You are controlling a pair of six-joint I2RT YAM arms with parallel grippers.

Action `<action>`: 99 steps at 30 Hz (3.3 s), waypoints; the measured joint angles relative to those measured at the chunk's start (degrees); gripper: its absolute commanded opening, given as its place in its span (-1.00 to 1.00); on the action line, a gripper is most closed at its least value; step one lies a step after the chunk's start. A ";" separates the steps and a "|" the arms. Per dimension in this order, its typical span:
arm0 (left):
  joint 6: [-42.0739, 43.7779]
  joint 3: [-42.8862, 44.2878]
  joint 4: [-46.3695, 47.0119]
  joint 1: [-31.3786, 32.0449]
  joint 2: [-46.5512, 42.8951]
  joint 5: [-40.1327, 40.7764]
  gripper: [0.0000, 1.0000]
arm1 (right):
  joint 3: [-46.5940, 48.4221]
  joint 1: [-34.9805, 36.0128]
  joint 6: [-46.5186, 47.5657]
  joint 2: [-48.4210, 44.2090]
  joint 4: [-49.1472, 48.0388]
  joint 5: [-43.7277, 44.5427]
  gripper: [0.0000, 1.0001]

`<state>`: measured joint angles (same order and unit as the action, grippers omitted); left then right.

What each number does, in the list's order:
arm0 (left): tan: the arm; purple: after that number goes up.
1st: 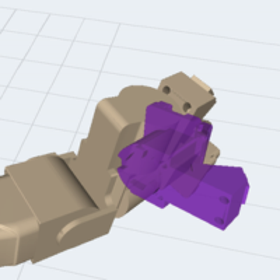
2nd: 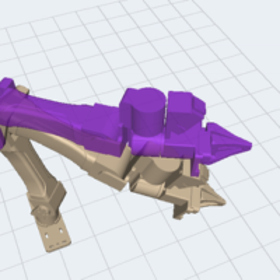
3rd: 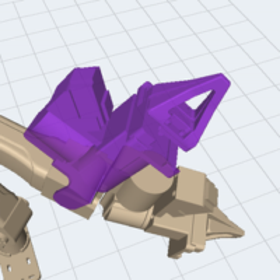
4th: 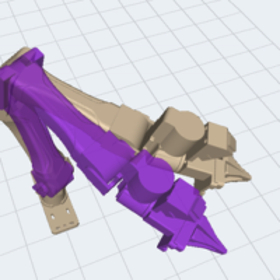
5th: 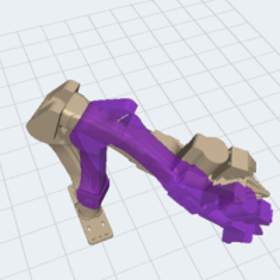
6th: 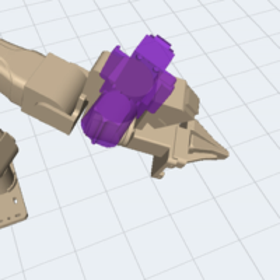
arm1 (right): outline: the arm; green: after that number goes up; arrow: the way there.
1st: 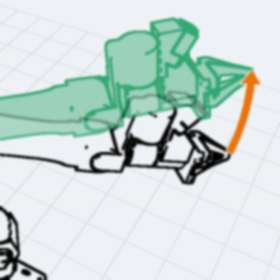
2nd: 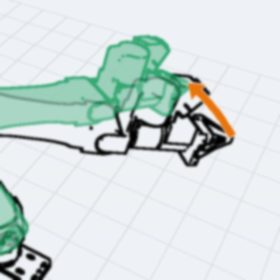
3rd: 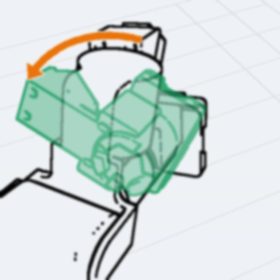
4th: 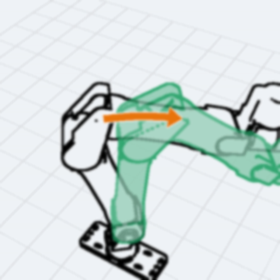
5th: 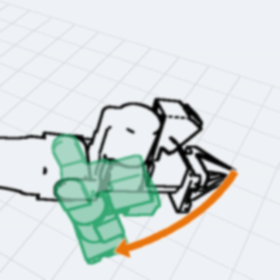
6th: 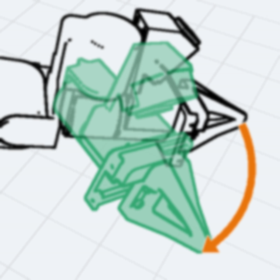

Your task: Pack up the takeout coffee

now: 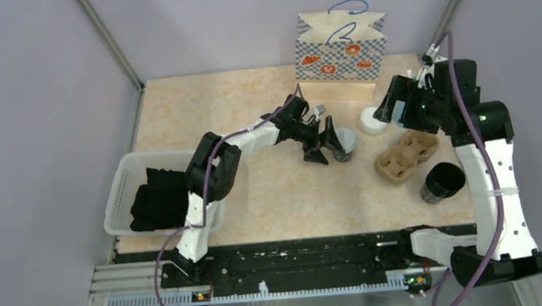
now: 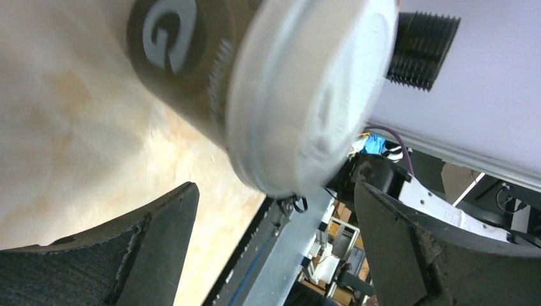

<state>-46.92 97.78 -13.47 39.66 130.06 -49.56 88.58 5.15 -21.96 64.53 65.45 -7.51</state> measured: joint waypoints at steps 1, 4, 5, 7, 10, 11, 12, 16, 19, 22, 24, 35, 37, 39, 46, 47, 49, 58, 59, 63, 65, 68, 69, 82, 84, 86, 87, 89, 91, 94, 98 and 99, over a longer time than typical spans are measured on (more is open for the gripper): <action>0.11 -1.49 -0.48 -0.20 -1.60 0.22 0.96 | 0.92 0.00 0.17 -0.39 0.92 0.57 0.92; 0.98 -2.49 -2.54 -1.07 -5.95 0.92 0.97 | 2.75 0.00 0.31 -1.64 4.39 2.82 0.91; 1.92 -2.10 -3.65 -1.51 -7.43 1.18 0.97 | 3.45 0.00 0.04 -1.90 6.29 4.11 0.90; 4.37 -0.50 -7.04 -2.27 -9.75 1.99 0.96 | 4.24 0.00 -0.61 -1.84 9.09 6.69 0.85; 10.49 3.19 -14.38 -3.69 -13.77 4.20 0.97 | 4.83 -0.46 -1.84 -1.05 13.94 11.78 0.54; 12.74 3.56 -16.48 -4.17 -15.74 4.76 0.97 | 4.39 -1.55 -2.14 -0.98 14.93 12.57 0.50; 14.62 3.50 -18.43 -4.63 -17.92 5.31 0.96 | 3.52 -3.13 -1.99 -1.20 15.26 12.96 0.48; 21.27 -1.03 -22.03 -6.82 -28.76 5.70 0.96 | -6.86 -17.88 -1.29 -4.24 14.71 11.21 0.31; 24.20 -4.22 -22.99 -8.66 -33.97 4.76 0.97 | -15.06 -24.70 -0.26 -4.70 13.81 7.98 0.27; 25.83 -7.45 -23.02 -11.13 -35.95 2.19 0.97 | -19.10 -28.81 0.92 -3.98 12.66 4.76 0.09; 26.12 -9.51 -23.08 -12.66 -35.32 0.90 0.97 | -19.61 -30.64 1.38 -3.28 11.96 3.80 0.03; 26.16 -10.56 -24.26 -13.38 -31.52 -1.66 0.96 | -23.45 -33.20 1.97 -0.98 4.20 3.80 -0.23; 26.25 -10.56 -24.28 -13.38 -31.52 -1.99 0.97 | -24.46 -33.20 1.97 -0.55 3.52 4.31 -0.25; 26.38 -10.56 -24.28 -13.38 -31.52 -2.08 0.97 | -24.96 -33.29 1.99 -0.26 2.69 4.96 -0.31; 26.71 -10.56 -24.28 -13.38 -31.52 -2.10 0.96 | -26.91 -33.42 1.97 -0.31 0.02 6.19 -0.40; 26.73 -10.56 -24.28 -13.38 -31.52 -2.12 0.96 | -27.10 -33.42 1.97 -0.31 -0.13 6.23 -0.42; 26.77 -10.56 -24.28 -13.38 -31.52 -2.12 0.97 | -27.12 -33.42 2.03 -0.28 -0.55 6.34 -0.46; 27.08 -10.56 -24.28 -13.55 -31.52 -2.14 0.96 | -27.74 -33.42 2.40 -0.26 -2.69 6.38 -0.60; 27.10 -10.56 -24.30 -13.55 -31.52 -2.16 0.96 | -27.87 -33.42 2.43 -0.24 -2.73 6.38 -0.61; 27.15 -10.56 -24.28 -13.66 -31.52 -2.32 0.96 | -27.96 -33.42 2.43 -0.07 -3.21 6.38 -0.72; 27.15 -10.56 -24.28 -13.70 -31.52 -2.34 0.96 | -27.96 -33.42 2.45 0.02 -3.34 6.38 -0.74; 27.15 -10.56 -24.28 -13.70 -31.52 -2.49 0.97 | -27.96 -33.42 2.45 0.04 -3.34 6.38 -0.80; 27.15 -10.56 -24.28 -13.70 -31.52 -2.51 0.96 | -27.96 -33.42 2.45 0.04 -3.34 6.38 -0.82; 27.15 -10.56 -24.28 -13.70 -31.52 -2.75 0.96 | -28.17 -33.42 2.47 0.11 -3.69 7.04 -1.00; 27.15 -10.56 -24.28 -13.70 -31.52 -2.91 0.97 | -28.17 -33.42 2.47 0.11 -3.69 7.30 -1.00; 27.15 -10.56 -24.28 -13.70 -31.52 -2.95 0.97 | -28.17 -33.42 2.45 0.11 -3.67 7.56 -1.00; 27.15 -10.56 -24.28 -13.70 -31.52 -2.95 0.97 | -28.17 -33.42 2.45 0.11 -3.67 7.67 -1.00; 27.15 -10.56 -24.28 -13.70 -31.52 -2.99 0.96 | -28.17 -33.42 2.45 0.11 -3.52 7.96 -1.00; 27.15 -10.56 -24.28 -13.70 -31.52 -3.10 0.96 | -28.17 -33.42 2.45 0.07 -3.34 8.20 -1.00; 27.15 -10.56 -24.28 -13.70 -31.52 -3.15 0.96 | -28.15 -33.42 2.45 -0.02 -3.06 8.50 -1.00; 27.12 -10.56 -24.28 -13.70 -31.52 -3.34 0.97 | -28.13 -33.42 2.45 -0.24 -2.47 8.85 -1.00; 27.12 -10.56 -24.28 -13.70 -31.52 -3.37 0.97 | -28.09 -33.42 2.45 -0.35 -2.21 9.01 -1.00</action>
<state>-19.79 87.22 -37.76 25.96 98.54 -52.93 60.49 -28.27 -19.51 64.18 63.24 1.50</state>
